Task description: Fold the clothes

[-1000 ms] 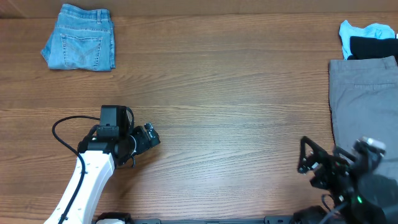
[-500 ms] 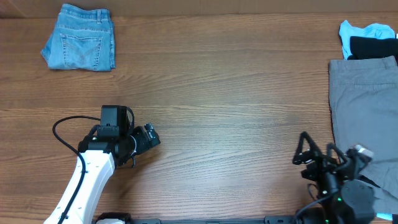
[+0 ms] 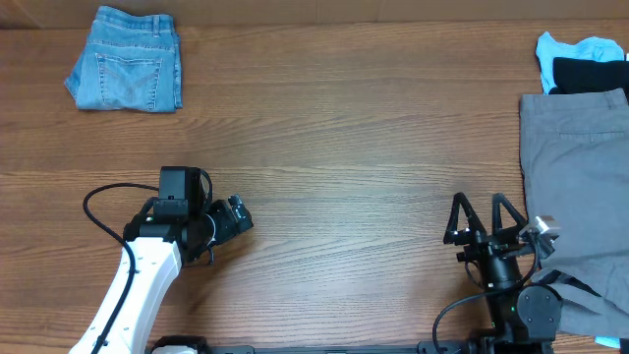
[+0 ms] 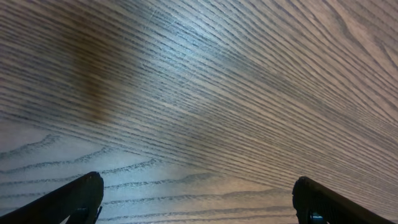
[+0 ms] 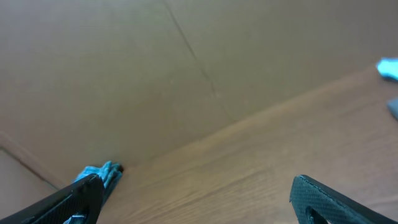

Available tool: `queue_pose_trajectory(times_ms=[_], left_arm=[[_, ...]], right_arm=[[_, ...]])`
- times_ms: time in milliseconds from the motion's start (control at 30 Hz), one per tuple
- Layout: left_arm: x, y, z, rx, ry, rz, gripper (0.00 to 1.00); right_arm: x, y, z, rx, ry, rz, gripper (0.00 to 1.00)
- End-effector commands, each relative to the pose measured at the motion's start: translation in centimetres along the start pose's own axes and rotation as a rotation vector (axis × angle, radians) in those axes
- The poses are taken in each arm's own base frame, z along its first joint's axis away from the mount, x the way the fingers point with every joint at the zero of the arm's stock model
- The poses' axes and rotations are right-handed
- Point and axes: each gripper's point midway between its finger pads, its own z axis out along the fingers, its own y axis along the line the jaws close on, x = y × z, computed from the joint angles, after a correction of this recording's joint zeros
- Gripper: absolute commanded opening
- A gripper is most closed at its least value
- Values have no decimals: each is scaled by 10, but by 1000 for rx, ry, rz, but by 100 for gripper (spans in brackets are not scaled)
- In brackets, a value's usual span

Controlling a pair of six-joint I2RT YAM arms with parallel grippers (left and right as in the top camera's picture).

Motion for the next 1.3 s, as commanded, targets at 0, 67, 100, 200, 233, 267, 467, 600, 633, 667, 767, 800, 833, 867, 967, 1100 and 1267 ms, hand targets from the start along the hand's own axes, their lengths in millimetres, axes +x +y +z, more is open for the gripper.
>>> queue_pose_trajectory(times_ms=[0, 67, 100, 200, 233, 267, 467, 600, 633, 667, 767, 800, 833, 867, 967, 1100, 1267], left_arm=[[1, 1, 2, -7, 3, -8, 100], [1, 1, 2, -7, 3, -8, 100], [1, 1, 2, -7, 3, -8, 100], [1, 1, 2, -7, 3, -8, 100], [1, 1, 2, -7, 3, -8, 100], [1, 1, 2, -7, 3, -8, 100], [1, 1, 2, -7, 3, -8, 100], [1, 1, 2, -7, 3, -8, 100], [1, 1, 2, -7, 3, -8, 100], [1, 1, 2, -7, 3, -8, 100], [1, 1, 2, -7, 3, -8, 100], [1, 1, 2, -7, 3, -8, 100], [1, 1, 2, -7, 3, -8, 100], [1, 1, 2, -7, 3, -8, 100], [1, 1, 2, -7, 3, -8, 100], [1, 1, 2, -8, 3, -7, 100], [2, 10, -1, -53, -9, 27, 100]], right_arm=[[11, -7, 1, 8, 14, -122, 100], [13, -9, 1, 14, 22, -215, 100], [15, -13, 0, 26, 33, -270, 100], [24, -23, -1, 62, 76, -294, 100], [24, -22, -1, 61, 76, -294, 100], [24, -22, -1, 61, 76, -294, 100], [23, -23, -1, 64, 74, -294, 100], [23, -23, -1, 64, 74, -294, 100], [23, -23, -1, 64, 74, -294, 100], [23, -23, -1, 64, 74, -294, 100], [23, -23, -1, 64, 74, -294, 100], [23, -23, -1, 64, 74, -294, 100], [23, -23, -1, 64, 74, -294, 100], [23, -23, -1, 64, 74, -294, 100], [23, -23, -1, 64, 74, -294, 100], [23, -23, -1, 64, 74, -294, 100], [23, -23, -1, 64, 74, -294, 100]])
